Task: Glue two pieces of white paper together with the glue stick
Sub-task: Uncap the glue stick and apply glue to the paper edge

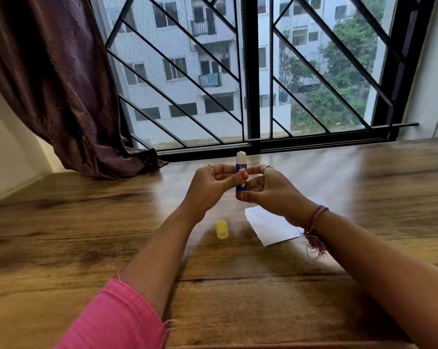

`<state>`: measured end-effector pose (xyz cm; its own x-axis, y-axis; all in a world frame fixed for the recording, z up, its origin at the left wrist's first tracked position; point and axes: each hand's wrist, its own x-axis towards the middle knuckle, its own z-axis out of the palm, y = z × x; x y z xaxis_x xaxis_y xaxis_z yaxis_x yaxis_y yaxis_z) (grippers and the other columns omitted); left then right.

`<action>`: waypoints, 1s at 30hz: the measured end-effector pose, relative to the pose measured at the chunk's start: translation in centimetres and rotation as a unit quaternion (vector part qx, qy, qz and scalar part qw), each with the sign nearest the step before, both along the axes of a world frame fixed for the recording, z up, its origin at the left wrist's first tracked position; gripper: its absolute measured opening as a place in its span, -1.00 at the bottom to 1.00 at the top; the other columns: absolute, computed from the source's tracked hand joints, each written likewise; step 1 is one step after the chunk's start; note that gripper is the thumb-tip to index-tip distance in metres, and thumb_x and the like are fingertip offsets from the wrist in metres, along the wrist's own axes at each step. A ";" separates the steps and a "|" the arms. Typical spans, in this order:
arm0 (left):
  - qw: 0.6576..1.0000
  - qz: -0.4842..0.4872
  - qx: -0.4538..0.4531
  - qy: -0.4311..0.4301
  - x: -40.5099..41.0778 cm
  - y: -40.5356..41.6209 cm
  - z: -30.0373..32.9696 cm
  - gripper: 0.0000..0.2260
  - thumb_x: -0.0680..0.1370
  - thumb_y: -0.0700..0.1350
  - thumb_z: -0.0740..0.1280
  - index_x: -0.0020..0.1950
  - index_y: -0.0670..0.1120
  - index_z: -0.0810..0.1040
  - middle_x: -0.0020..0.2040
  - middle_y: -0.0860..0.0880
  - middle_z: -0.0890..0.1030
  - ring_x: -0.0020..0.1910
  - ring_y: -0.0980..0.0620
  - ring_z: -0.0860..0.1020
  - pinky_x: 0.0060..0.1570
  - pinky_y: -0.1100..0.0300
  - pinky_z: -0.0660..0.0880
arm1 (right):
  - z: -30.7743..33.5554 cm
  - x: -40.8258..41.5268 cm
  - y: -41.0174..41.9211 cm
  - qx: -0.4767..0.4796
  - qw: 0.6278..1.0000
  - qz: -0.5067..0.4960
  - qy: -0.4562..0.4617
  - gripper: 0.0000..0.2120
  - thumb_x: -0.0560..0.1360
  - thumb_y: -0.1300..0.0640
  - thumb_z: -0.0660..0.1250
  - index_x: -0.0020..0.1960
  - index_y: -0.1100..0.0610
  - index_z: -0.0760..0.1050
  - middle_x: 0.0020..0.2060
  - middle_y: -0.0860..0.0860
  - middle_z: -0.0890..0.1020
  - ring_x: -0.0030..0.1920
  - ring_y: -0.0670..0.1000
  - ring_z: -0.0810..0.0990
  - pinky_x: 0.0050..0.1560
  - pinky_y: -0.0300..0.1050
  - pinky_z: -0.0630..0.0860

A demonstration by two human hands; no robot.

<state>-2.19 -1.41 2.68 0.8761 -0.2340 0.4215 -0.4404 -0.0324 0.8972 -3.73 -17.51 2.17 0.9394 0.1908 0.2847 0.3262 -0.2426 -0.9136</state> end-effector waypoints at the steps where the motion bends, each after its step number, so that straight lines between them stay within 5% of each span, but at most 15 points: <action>1: 1.000 0.001 0.002 -0.001 0.0 0.0 0.0 -0.87 0.43 -0.15 0.46 -0.03 -0.08 0.64 -0.19 0.06 0.72 -0.16 0.16 0.68 -0.23 0.43 0.50 | 0.0 0.0 0.0 0.003 1.000 0.004 0.003 -0.55 0.35 0.29 0.50 0.15 0.11 0.39 -0.18 0.06 0.64 -0.05 0.07 0.66 0.07 0.09 0.59; 7: 1.000 0.009 -0.014 0.011 0.0 0.1 0.0 -0.82 0.43 -0.13 0.46 0.00 -0.12 0.65 -0.13 -0.02 0.72 -0.12 0.09 0.68 -0.18 0.38 0.52 | 0.1 -0.1 -0.2 0.092 0.995 0.029 0.030 -0.39 0.33 0.24 0.52 0.28 0.18 0.32 -0.07 0.09 0.67 -0.11 -0.04 0.69 -0.20 -0.27 0.56; 12: 0.999 0.029 -0.017 0.019 -0.1 -0.2 -0.1 -0.69 0.42 -0.07 0.47 0.09 -0.19 0.63 -0.05 -0.12 0.71 -0.09 0.05 0.67 -0.11 0.29 0.54 | 0.0 0.0 -0.5 0.116 0.991 0.055 0.026 -0.44 0.38 0.24 0.48 0.30 0.22 0.33 -0.07 0.12 0.68 0.00 0.07 0.66 -0.04 -0.11 0.60; 19: 0.998 0.056 -0.024 0.000 -0.7 -0.7 0.0 -0.83 0.45 -0.09 0.46 0.02 -0.06 0.63 -0.11 0.02 0.70 -0.14 0.19 0.66 -0.19 0.41 0.51 | 0.1 0.1 -0.7 0.117 0.992 0.053 0.005 -0.50 0.41 0.23 0.45 0.28 0.21 0.35 -0.10 0.05 0.68 -0.05 0.03 0.66 -0.06 -0.11 0.58; 24: 0.982 0.181 0.051 -0.029 -1.1 -0.3 -0.1 -0.70 0.53 0.05 0.35 0.18 -0.09 0.57 -0.04 -0.01 0.68 -0.19 0.18 0.58 -0.24 0.33 0.47 | 0.1 0.1 -1.2 0.136 0.990 0.038 0.004 -0.55 0.43 0.26 0.43 0.25 0.22 0.36 0.04 0.14 0.66 -0.07 0.03 0.64 -0.08 -0.12 0.53; 30: 0.956 0.201 0.179 -0.113 -3.3 0.5 -0.6 -0.81 0.57 -0.12 0.31 0.17 -0.06 0.57 -0.44 -0.03 0.57 -0.52 0.26 0.49 -0.42 0.48 0.36 | 0.4 -0.4 -2.2 0.139 0.990 0.037 0.002 -0.61 0.44 0.25 0.41 0.21 0.17 0.37 0.00 0.07 0.67 -0.15 -0.04 0.65 -0.15 -0.21 0.53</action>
